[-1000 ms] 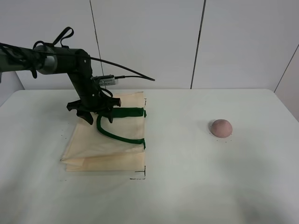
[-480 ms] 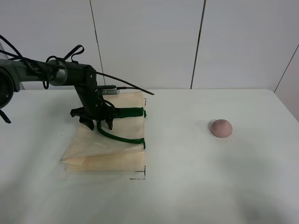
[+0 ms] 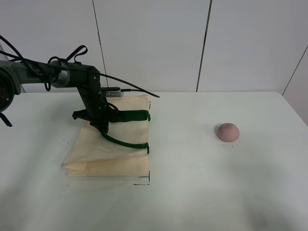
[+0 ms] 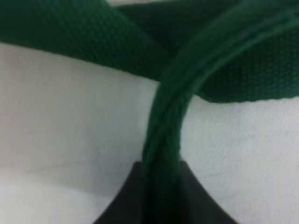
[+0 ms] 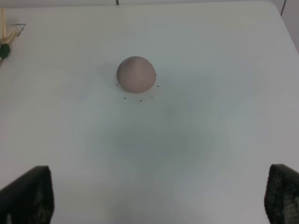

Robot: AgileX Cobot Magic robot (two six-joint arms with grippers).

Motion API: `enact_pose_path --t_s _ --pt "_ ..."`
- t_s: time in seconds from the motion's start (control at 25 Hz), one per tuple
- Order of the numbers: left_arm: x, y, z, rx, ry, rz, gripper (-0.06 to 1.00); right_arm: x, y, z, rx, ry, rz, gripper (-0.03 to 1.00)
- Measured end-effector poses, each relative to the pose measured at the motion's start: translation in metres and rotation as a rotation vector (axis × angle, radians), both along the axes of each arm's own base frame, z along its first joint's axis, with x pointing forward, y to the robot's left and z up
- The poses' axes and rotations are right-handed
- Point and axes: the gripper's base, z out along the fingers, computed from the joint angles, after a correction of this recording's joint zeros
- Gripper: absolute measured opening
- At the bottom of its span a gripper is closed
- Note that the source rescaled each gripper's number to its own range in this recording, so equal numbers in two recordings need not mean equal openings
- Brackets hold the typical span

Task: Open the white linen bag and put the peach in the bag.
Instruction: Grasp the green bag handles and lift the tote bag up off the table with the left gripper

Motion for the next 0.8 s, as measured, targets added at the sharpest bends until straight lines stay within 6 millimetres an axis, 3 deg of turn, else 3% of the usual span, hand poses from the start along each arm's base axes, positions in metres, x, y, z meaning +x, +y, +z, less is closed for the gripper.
enact_pose_path --t_s 0.2,0.32,0.48,0.8 --pt "0.010 0.000 0.027 0.041 0.037 0.008 0.00 0.000 0.000 0.000 0.000 0.000 0.000 1.00" --pt "0.019 -0.002 0.067 0.049 0.039 -0.014 0.00 0.000 0.000 0.000 0.000 0.000 0.000 1.00" --pt "0.030 -0.008 0.126 0.004 -0.115 -0.072 0.00 0.000 0.000 0.000 0.000 0.000 0.000 1.00" --pt "-0.007 -0.012 0.231 -0.085 -0.327 -0.166 0.00 0.000 0.000 0.000 0.000 0.000 0.000 1.00"
